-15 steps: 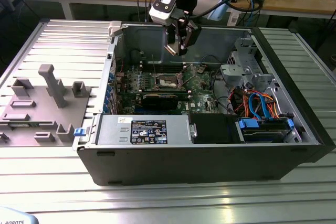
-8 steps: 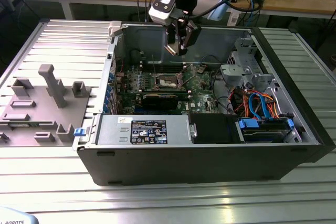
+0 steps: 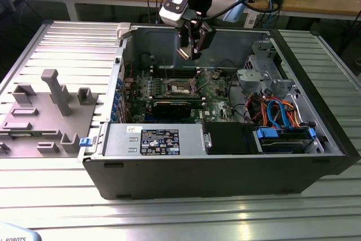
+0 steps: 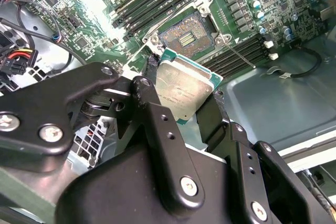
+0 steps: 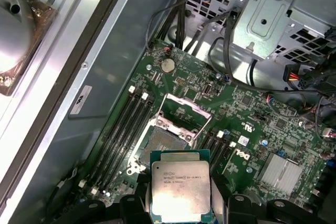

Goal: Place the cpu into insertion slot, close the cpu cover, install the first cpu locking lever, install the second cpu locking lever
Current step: 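Place the cpu into insertion slot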

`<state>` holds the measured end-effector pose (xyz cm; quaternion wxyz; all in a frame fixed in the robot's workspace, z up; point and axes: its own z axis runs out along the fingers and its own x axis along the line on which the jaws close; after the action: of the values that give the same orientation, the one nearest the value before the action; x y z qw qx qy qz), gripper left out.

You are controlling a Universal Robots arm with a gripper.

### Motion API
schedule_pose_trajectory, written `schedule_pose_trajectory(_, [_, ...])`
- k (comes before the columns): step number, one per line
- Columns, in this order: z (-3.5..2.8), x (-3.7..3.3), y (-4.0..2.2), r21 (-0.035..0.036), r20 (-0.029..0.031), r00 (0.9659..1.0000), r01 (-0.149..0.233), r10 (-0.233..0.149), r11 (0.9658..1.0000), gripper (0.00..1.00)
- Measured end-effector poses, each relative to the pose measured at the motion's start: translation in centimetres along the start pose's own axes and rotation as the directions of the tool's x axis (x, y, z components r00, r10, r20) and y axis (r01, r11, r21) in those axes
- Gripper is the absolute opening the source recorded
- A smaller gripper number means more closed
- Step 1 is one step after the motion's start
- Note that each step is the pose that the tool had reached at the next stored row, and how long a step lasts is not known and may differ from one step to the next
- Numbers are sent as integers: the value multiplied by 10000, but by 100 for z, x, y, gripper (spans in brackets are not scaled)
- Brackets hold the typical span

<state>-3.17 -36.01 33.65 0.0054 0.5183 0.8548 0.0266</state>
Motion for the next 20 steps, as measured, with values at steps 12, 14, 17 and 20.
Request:
schedule_pose_trajectory(12, [1,0,0,-20,-5,9992,-390,390,9992,54])
schedule_pose_trajectory(14, [1,0,0,-20,-5,9992,-402,402,9992,54])
schedule_pose_trajectory(17, [2,0,0,-21,-4,9991,-419,419,9991,54])
schedule_pose_trajectory(20, [1,0,0,-21,-3,9990,-442,442,9990,54])
